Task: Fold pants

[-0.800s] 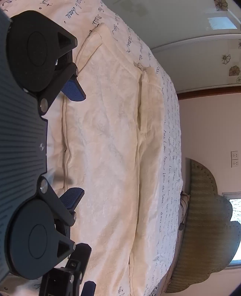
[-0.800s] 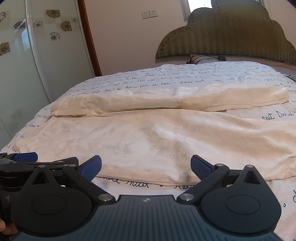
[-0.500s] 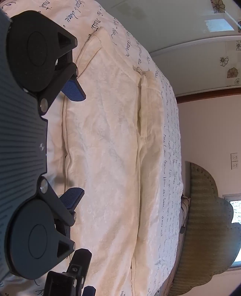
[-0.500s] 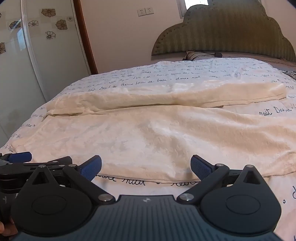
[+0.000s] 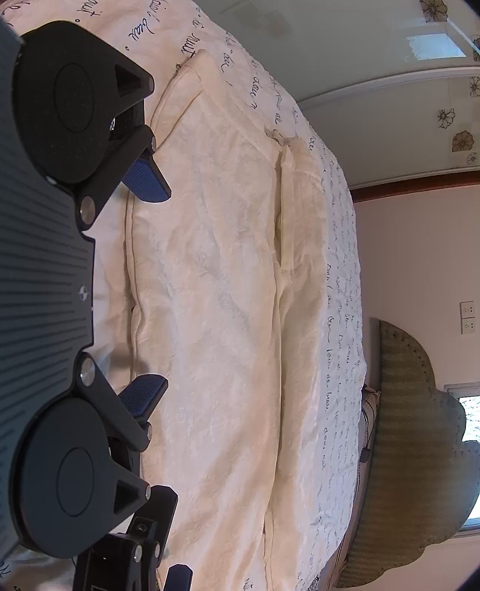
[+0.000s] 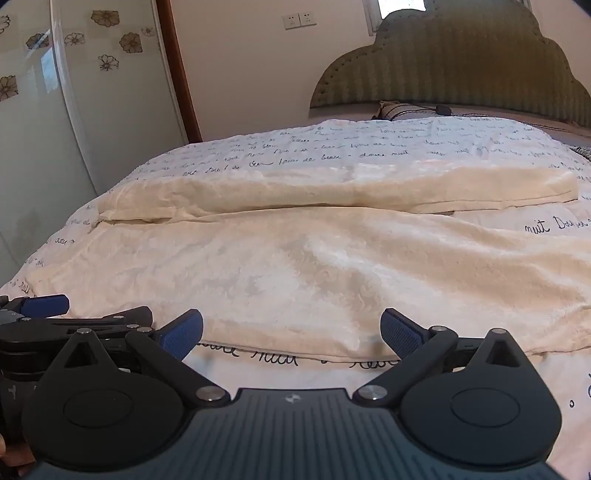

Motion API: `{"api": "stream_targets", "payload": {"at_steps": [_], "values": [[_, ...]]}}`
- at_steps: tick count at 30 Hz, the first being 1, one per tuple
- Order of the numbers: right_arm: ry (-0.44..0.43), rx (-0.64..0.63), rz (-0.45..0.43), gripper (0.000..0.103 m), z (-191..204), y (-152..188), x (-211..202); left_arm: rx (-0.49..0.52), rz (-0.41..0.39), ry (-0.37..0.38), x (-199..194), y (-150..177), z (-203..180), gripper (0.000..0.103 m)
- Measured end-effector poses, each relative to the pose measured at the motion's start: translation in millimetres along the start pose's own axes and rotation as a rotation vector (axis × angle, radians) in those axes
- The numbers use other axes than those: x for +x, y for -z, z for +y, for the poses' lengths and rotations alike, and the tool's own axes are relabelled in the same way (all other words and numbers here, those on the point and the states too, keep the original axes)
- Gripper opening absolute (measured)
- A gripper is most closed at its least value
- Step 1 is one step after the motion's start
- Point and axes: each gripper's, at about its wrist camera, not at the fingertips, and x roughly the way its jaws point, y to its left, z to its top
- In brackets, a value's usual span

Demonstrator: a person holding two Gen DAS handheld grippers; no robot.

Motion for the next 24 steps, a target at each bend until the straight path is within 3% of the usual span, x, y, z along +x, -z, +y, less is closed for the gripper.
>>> {"api": "stream_targets", "payload": {"at_steps": [24], "values": [[-0.006,-0.001,0.003,0.103,3.5,2.4,0.8,-0.007,0.014,0.001,3.6,1.9,0.2,0.101]]}}
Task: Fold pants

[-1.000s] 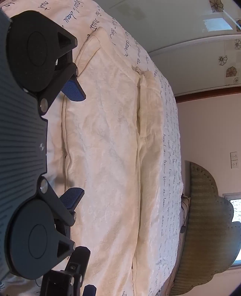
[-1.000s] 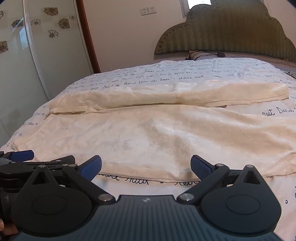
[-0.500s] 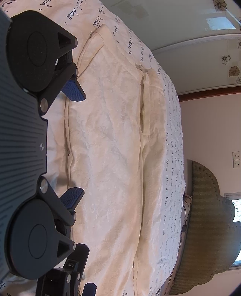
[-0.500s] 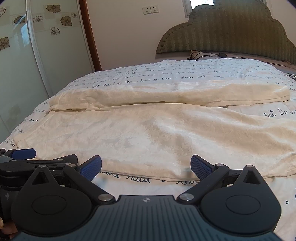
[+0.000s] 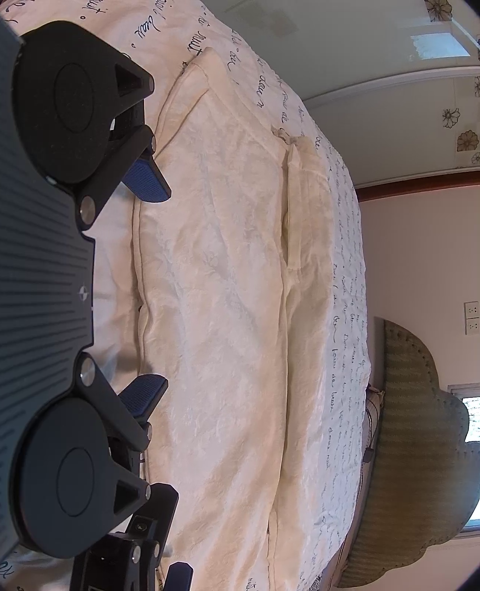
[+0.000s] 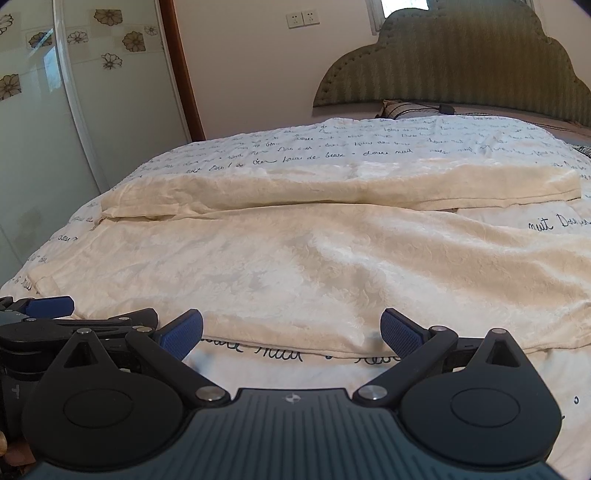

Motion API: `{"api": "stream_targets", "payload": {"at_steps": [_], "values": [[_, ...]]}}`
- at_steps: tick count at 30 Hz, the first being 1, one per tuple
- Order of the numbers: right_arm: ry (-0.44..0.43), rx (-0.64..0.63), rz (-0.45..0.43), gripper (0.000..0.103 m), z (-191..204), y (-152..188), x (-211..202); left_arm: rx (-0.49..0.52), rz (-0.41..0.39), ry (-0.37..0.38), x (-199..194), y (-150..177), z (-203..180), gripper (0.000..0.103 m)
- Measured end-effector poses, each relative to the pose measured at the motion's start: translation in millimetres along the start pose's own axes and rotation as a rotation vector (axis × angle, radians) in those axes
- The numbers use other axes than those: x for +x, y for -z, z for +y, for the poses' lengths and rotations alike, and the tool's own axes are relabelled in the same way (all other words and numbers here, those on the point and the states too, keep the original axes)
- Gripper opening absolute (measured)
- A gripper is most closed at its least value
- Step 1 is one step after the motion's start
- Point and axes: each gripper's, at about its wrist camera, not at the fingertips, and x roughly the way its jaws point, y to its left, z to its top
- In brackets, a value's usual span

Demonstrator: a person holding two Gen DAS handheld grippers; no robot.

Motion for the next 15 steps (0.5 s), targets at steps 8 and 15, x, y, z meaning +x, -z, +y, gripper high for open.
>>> {"api": "stream_targets", "payload": {"at_steps": [8,15], "values": [[-0.008,-0.002,0.004,0.103,0.1,0.3,0.0,0.0,0.001,-0.001,-0.3,0.6,-0.8,0.101],[-0.009,-0.003,0.004,0.103,1.4,0.7,-0.2,0.0,0.001,0.0,-0.3,0.8,-0.7,0.101]]}}
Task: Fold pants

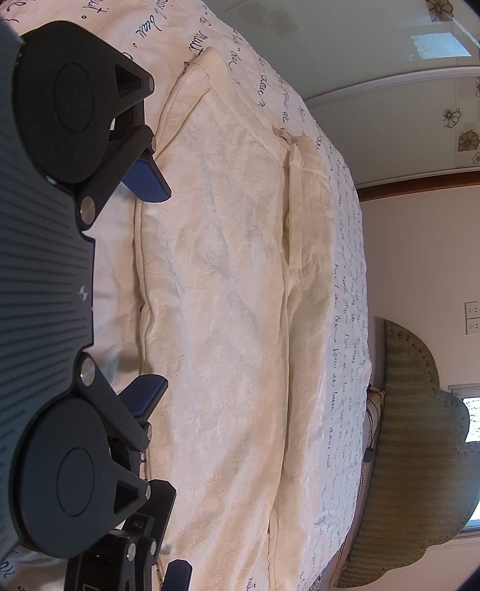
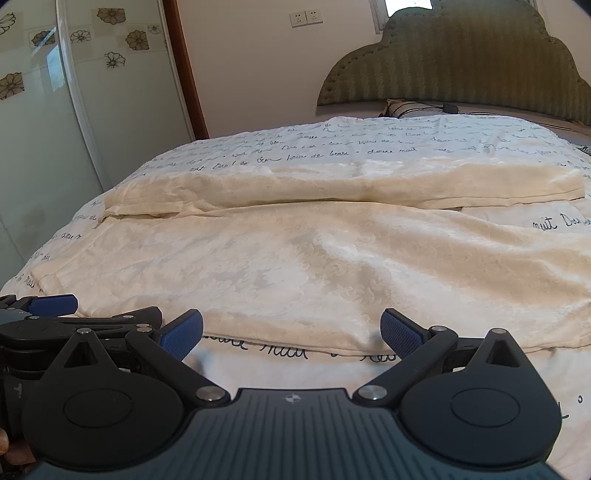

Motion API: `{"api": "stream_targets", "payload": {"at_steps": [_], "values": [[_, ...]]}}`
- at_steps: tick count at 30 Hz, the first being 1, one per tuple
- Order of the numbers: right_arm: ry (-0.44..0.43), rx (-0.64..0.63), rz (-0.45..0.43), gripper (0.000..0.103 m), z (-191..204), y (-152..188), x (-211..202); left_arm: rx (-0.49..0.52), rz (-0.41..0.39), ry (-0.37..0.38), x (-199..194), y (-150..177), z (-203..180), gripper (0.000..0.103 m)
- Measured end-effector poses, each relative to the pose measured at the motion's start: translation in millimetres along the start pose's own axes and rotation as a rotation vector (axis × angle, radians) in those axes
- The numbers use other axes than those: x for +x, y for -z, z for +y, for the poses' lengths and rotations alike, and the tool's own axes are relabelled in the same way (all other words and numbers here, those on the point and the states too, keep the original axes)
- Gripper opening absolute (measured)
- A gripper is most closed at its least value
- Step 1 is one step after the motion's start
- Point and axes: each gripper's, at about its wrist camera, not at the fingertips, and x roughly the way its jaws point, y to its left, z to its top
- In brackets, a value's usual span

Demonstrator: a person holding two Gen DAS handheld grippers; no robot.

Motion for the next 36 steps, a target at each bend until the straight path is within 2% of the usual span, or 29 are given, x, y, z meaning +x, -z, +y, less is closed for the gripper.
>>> {"api": "stream_targets", "payload": {"at_steps": [36], "values": [[-0.005,-0.004,0.004,0.103,5.2,1.7,0.1,0.006,0.0,0.003,0.0,4.6,-2.4,0.101]]}}
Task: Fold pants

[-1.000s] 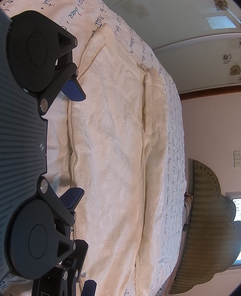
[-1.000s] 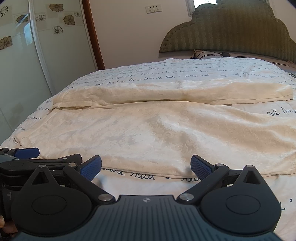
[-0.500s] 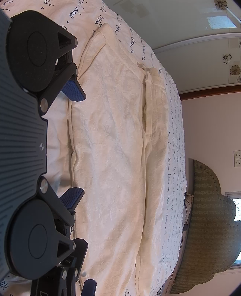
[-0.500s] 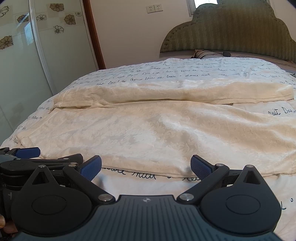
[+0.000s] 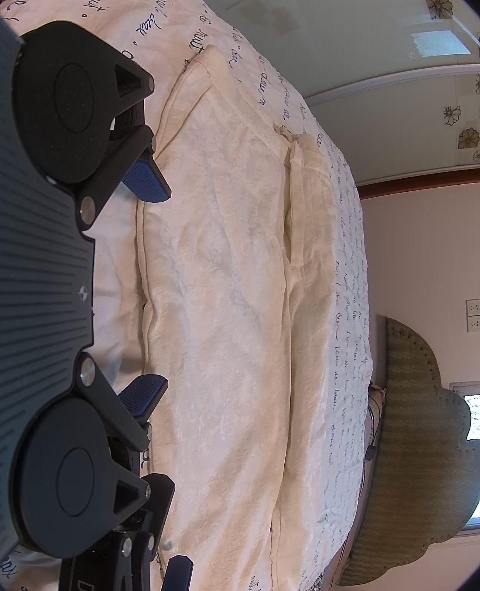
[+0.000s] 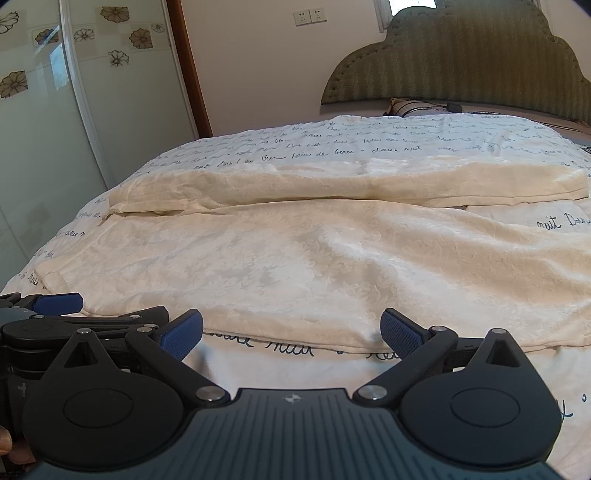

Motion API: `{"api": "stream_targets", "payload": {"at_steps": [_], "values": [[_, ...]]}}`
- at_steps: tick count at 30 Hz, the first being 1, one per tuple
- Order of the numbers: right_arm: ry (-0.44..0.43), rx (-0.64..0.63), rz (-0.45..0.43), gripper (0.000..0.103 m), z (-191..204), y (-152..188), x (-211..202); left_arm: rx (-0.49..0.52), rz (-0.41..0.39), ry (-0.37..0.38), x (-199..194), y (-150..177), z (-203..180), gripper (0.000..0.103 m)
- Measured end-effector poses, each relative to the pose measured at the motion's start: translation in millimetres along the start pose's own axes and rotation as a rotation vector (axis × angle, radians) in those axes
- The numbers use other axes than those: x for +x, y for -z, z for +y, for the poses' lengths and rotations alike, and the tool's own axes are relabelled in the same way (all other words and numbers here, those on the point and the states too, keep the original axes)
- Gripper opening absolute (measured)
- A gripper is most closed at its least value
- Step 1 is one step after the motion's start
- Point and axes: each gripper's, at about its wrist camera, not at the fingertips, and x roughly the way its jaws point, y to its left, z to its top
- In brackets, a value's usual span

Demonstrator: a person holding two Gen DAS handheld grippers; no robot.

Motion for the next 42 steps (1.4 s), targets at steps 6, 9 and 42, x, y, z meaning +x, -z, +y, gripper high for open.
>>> {"api": "stream_targets", "payload": {"at_steps": [6,9,42], "values": [[-0.001,0.002,0.002,0.103,0,0,0,0.007,-0.004,-0.001,1,-1,0,0.101],[-0.009,0.002,0.005,0.103,0,0,1,0.01,-0.003,0.002,2,-1,0,0.101],[-0.203,-0.4,-0.001,0.09,47,-215,238,-0.032,-0.026,-0.053,83,-63,64,0.101]]}}
